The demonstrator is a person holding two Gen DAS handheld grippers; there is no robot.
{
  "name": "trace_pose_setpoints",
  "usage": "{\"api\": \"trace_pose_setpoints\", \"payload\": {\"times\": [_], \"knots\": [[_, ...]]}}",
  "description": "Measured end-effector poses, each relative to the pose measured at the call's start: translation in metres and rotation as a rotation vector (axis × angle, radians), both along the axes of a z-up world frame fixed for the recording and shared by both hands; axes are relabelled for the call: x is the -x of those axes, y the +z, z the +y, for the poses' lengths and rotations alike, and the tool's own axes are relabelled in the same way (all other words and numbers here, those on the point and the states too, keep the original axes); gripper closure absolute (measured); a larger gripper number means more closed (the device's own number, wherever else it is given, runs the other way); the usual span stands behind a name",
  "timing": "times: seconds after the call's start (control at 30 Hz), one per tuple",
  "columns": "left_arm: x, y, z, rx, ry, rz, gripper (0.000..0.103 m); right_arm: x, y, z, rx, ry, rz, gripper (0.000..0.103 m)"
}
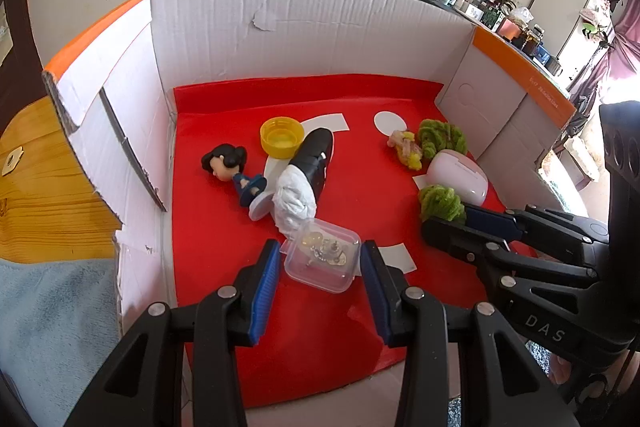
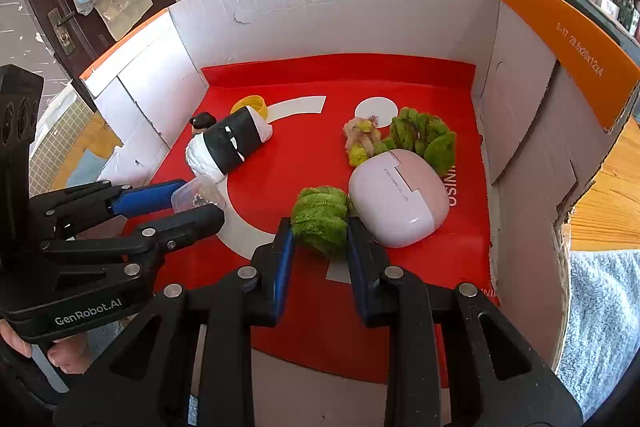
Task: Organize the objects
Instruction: 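Lower the plush and clear box onto the red floor and open both tools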
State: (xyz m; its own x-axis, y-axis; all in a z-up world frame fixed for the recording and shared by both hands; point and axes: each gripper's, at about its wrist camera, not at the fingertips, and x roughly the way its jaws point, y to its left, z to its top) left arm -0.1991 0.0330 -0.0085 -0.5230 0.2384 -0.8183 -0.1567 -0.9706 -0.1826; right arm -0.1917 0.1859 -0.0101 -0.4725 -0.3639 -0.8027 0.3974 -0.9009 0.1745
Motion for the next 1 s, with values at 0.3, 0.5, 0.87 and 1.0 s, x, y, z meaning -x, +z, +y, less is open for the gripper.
{"api": "trace_pose_setpoints", "payload": {"times": [0.3, 0.5, 0.87, 1.0], "knots": [[0.0014, -0.0006, 0.0008, 0.005, -0.002, 0.003, 0.060, -0.0008, 0.0000, 0.0004, 0.006, -0.001, -0.001, 0.078], [0.0019, -0.0008, 0.0012, 0.006, -0.001, 0.005, 0.060, -0.0011, -0.0004, 0.0002, 0.008, 0.001, -0.001, 0.078], [0.0011, -0.0006, 0.0009, 0.006, -0.001, 0.006, 0.060, -0.0044, -0.0005, -0.0013, 0.004, 0.009, -0.001, 0.078], [0.0011, -0.0002, 0.0005, 0.002, -0.002, 0.007, 0.058, -0.0058, -0.0003, -0.0005, 0.003, 0.010, -0.001, 0.077]]}}
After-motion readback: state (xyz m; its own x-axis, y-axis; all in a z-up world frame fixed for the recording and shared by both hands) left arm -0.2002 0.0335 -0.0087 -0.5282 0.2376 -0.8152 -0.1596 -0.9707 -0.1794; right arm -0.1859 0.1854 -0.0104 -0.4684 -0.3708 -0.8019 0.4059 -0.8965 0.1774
